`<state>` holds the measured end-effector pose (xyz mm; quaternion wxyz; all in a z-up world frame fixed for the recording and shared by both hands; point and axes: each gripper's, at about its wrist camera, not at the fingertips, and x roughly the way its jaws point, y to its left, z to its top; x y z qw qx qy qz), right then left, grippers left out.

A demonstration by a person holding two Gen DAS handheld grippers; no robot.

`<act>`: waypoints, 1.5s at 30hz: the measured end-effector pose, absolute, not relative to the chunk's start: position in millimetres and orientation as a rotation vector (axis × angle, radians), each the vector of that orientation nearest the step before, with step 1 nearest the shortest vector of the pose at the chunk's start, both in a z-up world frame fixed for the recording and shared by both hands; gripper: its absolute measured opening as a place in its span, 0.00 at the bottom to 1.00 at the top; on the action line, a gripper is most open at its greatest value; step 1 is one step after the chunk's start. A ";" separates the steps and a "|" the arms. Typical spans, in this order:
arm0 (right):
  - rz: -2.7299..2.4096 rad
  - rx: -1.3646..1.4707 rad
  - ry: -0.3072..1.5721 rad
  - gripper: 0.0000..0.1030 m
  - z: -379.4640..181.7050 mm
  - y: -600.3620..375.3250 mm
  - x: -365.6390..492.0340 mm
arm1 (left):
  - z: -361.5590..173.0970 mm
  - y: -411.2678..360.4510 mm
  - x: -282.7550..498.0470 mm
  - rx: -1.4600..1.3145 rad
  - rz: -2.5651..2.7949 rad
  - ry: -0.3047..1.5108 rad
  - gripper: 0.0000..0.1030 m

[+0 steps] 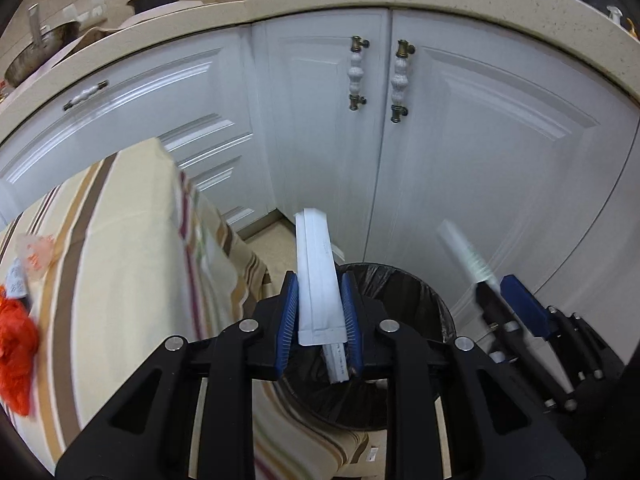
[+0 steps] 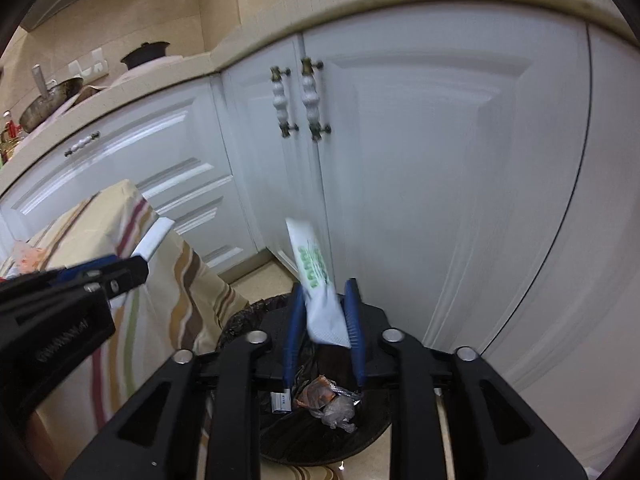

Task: Collect trash
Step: 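Carry both items over the black bin and release them from both tools, then move both open tools back over the table trash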

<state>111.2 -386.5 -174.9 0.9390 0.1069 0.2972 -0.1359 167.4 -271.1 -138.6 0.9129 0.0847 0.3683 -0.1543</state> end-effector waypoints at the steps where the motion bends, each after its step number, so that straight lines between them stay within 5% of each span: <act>1: -0.282 0.230 0.611 0.39 -178.2 -388.9 113.8 | -140.2 -273.8 169.6 0.188 -0.309 0.759 0.38; 2: -0.285 0.238 0.614 0.39 -179.9 -390.3 114.8 | -141.6 -274.4 171.8 0.189 -0.304 0.760 0.47; 19: -0.235 0.211 0.557 0.41 -127.1 -355.0 103.6 | -84.9 -201.9 150.2 0.078 -0.276 0.685 0.55; 45: 0.209 0.077 0.563 0.47 -85.9 -111.4 124.0 | -65.1 107.7 84.3 -0.048 0.245 0.659 0.56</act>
